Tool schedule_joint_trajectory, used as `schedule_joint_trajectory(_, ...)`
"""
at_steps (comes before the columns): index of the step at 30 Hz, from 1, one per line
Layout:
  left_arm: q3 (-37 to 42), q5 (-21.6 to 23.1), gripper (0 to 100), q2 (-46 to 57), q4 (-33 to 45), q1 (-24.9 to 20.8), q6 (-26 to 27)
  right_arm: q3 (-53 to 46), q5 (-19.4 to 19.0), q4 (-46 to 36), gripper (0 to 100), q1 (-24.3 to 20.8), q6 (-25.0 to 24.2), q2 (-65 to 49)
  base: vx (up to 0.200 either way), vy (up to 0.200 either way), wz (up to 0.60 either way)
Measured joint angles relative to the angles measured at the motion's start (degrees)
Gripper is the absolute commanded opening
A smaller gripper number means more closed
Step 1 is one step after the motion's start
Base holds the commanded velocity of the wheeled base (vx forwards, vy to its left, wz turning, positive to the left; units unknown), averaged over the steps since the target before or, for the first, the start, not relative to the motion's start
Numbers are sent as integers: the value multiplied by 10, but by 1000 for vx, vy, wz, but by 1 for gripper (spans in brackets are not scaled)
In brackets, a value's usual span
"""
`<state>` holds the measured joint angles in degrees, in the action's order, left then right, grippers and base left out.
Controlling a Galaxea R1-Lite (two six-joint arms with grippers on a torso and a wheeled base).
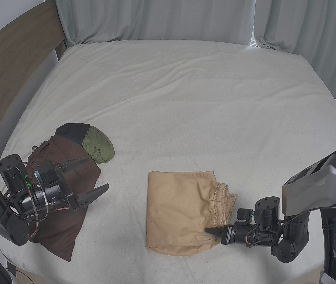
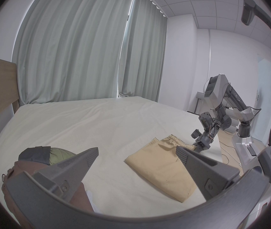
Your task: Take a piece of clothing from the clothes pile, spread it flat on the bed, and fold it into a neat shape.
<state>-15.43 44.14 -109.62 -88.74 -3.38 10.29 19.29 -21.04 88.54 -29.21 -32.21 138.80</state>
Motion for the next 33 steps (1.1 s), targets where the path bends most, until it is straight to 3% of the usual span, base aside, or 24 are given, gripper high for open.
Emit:
schedule_joint_trajectory(14, 1, 0, 100, 7, 0, 4, 2, -12, -1, -1, 0, -31, 0, -108, 0, 0, 0)
schedule_joint_trajectory(33, 14, 0, 100, 21, 0, 3, 11, -5, -4, -1, 0, -61, 4, -150, 0, 0, 0)
